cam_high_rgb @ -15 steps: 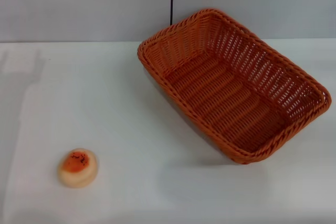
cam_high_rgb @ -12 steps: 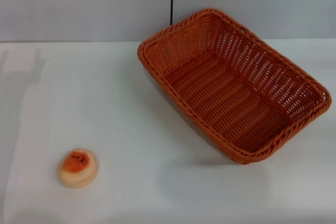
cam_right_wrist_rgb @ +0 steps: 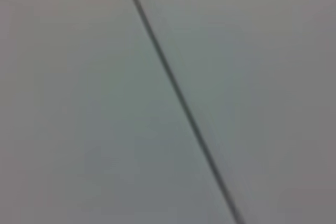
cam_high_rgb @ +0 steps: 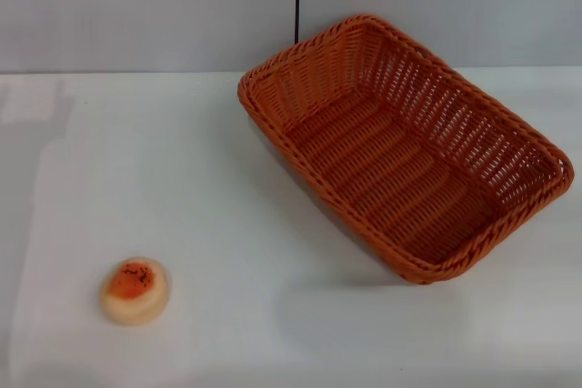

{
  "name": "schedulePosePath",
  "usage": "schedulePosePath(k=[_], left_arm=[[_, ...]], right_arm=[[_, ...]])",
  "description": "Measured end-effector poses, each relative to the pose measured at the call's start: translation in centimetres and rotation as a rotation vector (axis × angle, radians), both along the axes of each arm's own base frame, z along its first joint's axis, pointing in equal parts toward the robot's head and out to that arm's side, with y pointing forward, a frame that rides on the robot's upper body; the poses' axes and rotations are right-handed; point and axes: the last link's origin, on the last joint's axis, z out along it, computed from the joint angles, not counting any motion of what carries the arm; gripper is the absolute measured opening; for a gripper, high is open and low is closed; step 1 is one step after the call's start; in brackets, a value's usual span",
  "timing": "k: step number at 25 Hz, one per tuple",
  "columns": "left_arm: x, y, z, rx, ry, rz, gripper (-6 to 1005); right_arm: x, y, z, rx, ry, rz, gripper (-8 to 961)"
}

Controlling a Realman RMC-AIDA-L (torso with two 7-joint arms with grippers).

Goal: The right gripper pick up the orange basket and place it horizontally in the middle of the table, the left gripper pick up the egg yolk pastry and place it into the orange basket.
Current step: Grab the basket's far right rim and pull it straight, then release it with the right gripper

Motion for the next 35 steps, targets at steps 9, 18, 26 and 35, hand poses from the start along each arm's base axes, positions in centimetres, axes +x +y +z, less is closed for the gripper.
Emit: schedulePosePath(k=[9,18,26,35], left_arm=[[-0.7,-0.7,-0.6,-0.028,-0.02,0.027,795],[-1.0,-1.4,-1.2,-0.076,-0.027,0.023,793],[-1.0,-1.4,-2.0,-0.131,-0.016,0.025,792],[-1.4,-1.5,-2.3,-0.157,-0.052,0.036,791]], right_arm=[[-5.2,3.7,0.6,-0.505,-0.136,0.131,429],[-10.8,6.0,-0.2,-0.979,-0.326,0.049,620],[-13.9,7.6,-3.1,-1.238,-0.542,-0.071,620],[-15.1,7.7,-5.3,-1.293,-0.633,-0.068,621]])
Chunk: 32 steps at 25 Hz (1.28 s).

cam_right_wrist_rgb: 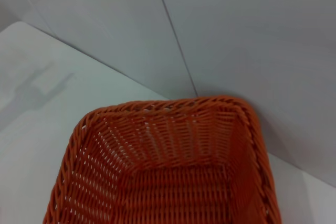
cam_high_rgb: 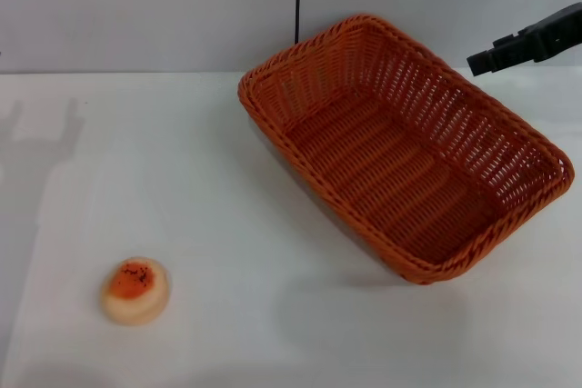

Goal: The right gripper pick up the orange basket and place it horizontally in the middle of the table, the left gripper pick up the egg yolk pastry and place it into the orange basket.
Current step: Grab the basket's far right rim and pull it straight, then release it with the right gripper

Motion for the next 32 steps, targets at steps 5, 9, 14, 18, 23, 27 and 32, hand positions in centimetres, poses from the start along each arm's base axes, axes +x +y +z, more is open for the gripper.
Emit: schedulePosePath(k=[5,9,14,18,23,27,32], left_arm=[[-0.1,0.1,-0.1,-0.009,-0.001,0.01,791],[-0.1,0.1,-0.3,-0.017,0.001,0.008,791],[-0.1,0.1,-0.3,-0.021,0.0,0.011,790],[-0.1,0.1,-0.4,-0.022,-0.003,0.01,790],[-0.2,-0.1,-0.4,-0.019,-0.012,0.015,790],[-0.2,-0.1,-0.4,-0.021,-0.025,0.013,790],[-0.3,-0.2,-0.3,-0.017,-0.032,0.015,789]], right_arm=[[0.0,-0.1,-0.6,-0.015,-0.018,-0.008,620],[0.3,-0.2,-1.2,-0.029,-0.062,-0.03,620],[0.4,-0.2,-2.2,-0.04,-0.12,-0.039,621],[0.4,-0.1,-2.7,-0.043,-0.144,-0.043,616],[0.4,-0.1,-2.8,-0.037,-0.153,-0.04,605],[0.5,-0.1,-3.1,-0.046,-0.167,-0.04,596],[0.7,-0.2,-4.7,-0.087,-0.203,-0.032,585]])
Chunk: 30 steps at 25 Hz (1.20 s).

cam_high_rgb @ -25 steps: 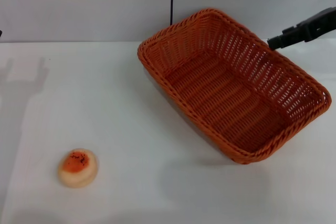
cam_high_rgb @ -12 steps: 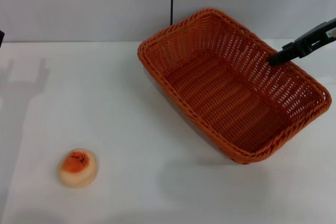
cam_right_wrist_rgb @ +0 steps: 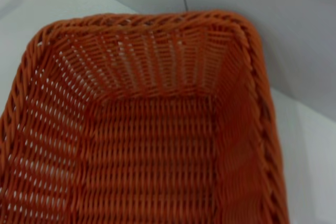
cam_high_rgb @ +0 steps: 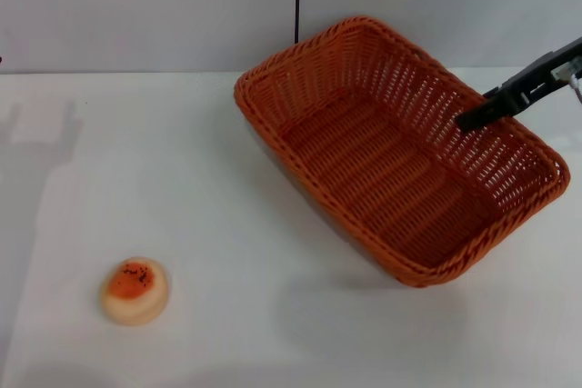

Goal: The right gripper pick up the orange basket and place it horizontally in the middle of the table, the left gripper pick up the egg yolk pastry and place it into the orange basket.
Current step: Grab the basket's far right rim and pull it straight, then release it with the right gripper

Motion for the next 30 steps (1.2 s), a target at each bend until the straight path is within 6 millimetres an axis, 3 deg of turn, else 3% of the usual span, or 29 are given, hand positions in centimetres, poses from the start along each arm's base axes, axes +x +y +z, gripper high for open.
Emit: schedulePosePath(k=[25,30], left_arm=[[-0.2,-0.2,0.2,0.003,-0.028,0.003,788],[-0.3,-0.2,0.1,0.001,-0.028,0.004,788]], right_arm=[[0.5,-0.1,-1.0,-0.006,-0.037,0.011,528],[0.6,-0.2,-1.1,-0.008,-0.041,0.009,290]])
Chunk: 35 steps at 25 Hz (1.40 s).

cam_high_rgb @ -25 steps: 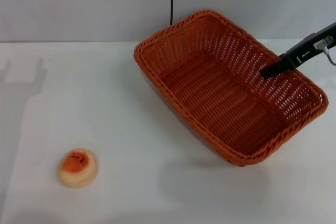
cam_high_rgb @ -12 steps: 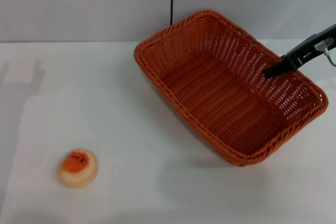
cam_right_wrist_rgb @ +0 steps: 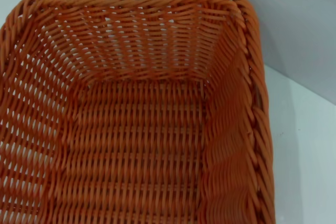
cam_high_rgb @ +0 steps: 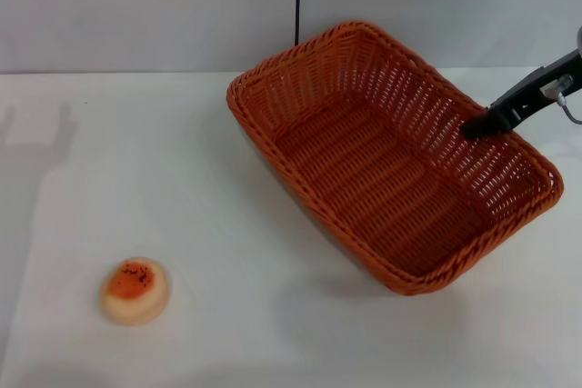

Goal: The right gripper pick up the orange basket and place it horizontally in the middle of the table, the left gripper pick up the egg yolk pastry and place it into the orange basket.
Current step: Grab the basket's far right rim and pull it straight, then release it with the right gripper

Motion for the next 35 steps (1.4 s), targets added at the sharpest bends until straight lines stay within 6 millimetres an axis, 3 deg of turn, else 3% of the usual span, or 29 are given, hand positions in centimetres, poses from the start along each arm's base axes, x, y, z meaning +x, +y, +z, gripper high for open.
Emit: schedulePosePath(k=[5,16,35], left_arm=[[0.0,0.0,0.0,0.0,0.0,0.0,787],[-0.2,-0.3,0.0,-0.001,-0.001,0.008,787],[-0.1,0.0,0.0,-0.002,-0.008,0.004,786]], right_arm=[[0.1,-0.1,0.0,-0.002,0.004,0.0,198],[-0.5,-1.0,1.2,-0.027,0.117,0.019,191],[0.8,-3.8,6.5,0.021,0.56,0.081,168]])
